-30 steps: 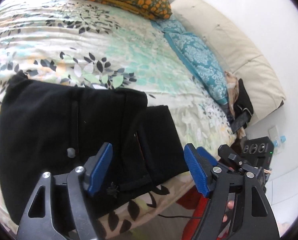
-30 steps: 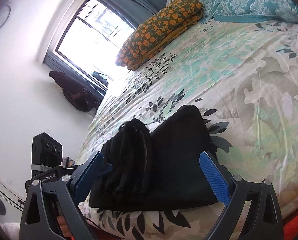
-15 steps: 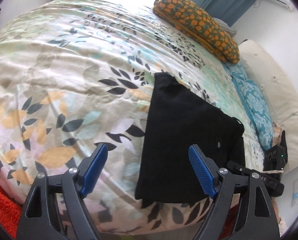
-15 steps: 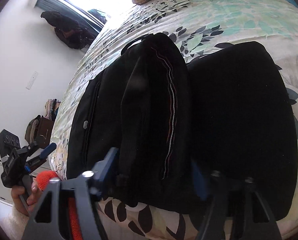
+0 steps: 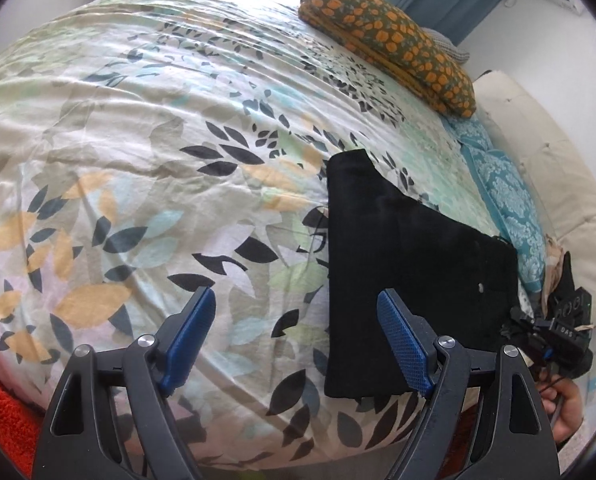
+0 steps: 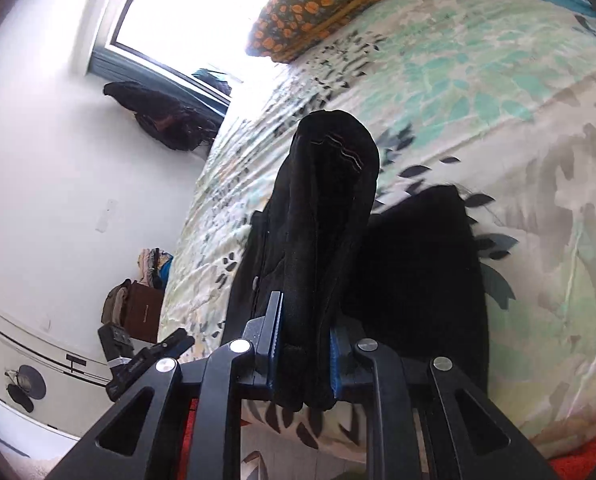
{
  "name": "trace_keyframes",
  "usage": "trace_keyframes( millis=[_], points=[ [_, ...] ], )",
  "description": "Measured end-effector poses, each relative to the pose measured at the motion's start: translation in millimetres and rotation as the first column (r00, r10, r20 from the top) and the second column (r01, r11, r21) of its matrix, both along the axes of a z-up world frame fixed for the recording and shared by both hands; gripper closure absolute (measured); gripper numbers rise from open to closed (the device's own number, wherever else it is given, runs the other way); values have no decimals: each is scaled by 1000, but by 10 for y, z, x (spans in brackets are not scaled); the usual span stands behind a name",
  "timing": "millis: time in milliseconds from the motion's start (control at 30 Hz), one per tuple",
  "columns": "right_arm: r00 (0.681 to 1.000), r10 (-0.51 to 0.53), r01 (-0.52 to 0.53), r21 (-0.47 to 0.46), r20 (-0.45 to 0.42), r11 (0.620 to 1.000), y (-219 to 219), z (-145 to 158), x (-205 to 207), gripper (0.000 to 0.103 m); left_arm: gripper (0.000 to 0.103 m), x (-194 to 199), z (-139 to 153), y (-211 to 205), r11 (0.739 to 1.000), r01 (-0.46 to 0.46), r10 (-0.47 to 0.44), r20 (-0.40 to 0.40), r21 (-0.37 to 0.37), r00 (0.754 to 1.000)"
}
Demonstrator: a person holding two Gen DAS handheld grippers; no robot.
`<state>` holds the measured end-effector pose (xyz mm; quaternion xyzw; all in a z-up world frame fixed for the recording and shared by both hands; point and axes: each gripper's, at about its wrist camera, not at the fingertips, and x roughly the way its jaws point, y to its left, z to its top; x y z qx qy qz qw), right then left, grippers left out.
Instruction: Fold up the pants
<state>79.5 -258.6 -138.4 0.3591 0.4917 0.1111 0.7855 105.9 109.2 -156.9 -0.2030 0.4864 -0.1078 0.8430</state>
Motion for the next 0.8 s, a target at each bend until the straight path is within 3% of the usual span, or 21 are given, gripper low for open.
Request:
trace_keyframes(
  millis=[100, 167, 233, 267, 300, 367, 467, 533, 633, 700, 733, 800],
  points=[
    [998, -47, 48, 61, -29, 997, -198, -401, -127, 80, 19, -29, 33, -152, 997, 47, -47, 17, 54, 999],
    [996, -83, 85, 69, -24, 994, -261, -402, -99, 73, 19, -41, 79, -269, 993, 76, -79, 31, 94, 996],
    [998, -64, 65, -23, 10, 998, -234, -233, -82, 59, 18, -38, 152, -411, 984, 111, -120, 57, 139, 991],
    [997, -63, 66, -87, 38, 994, -232, -111, -93, 47, 18, -37, 200, -484, 978, 126, -140, 74, 166, 987],
    [995, -76, 86, -162, 68, 983, -231, 26, -123, 33, 18, -36, 252, -565, 971, 139, -159, 92, 195, 983],
    [986, -76, 122, -320, 150, 939, -156, 341, -198, 23, 18, -32, 338, -748, 955, 171, -207, 131, 243, 970],
    [958, 72, 63, -447, 278, 892, 201, 752, -237, 23, 18, -18, 371, -1088, 923, 230, -289, 159, 310, 944],
    [936, 198, -34, -486, 291, 873, 606, 809, -152, 23, 18, -28, 308, -1331, 899, 271, -340, 156, 344, 927],
    [919, 322, -157, -540, 226, 827, 992, 506, -186, 24, 18, -56, 92, -1635, 854, 319, -400, 127, 411, 908],
    [950, 300, -200, -572, 85, 795, 972, 68, -177, 28, 17, -67, -105, -1758, 822, 354, -431, 81, 446, 899],
    [955, 292, -220, -554, 45, 803, 908, -102, -205, 32, 15, -90, -161, -1787, 809, 364, -445, 77, 460, 892],
    [954, 291, -206, -530, 79, 822, 813, -45, -265, 33, 14, -136, -132, -1775, 805, 352, -449, 104, 478, 887]
  ],
)
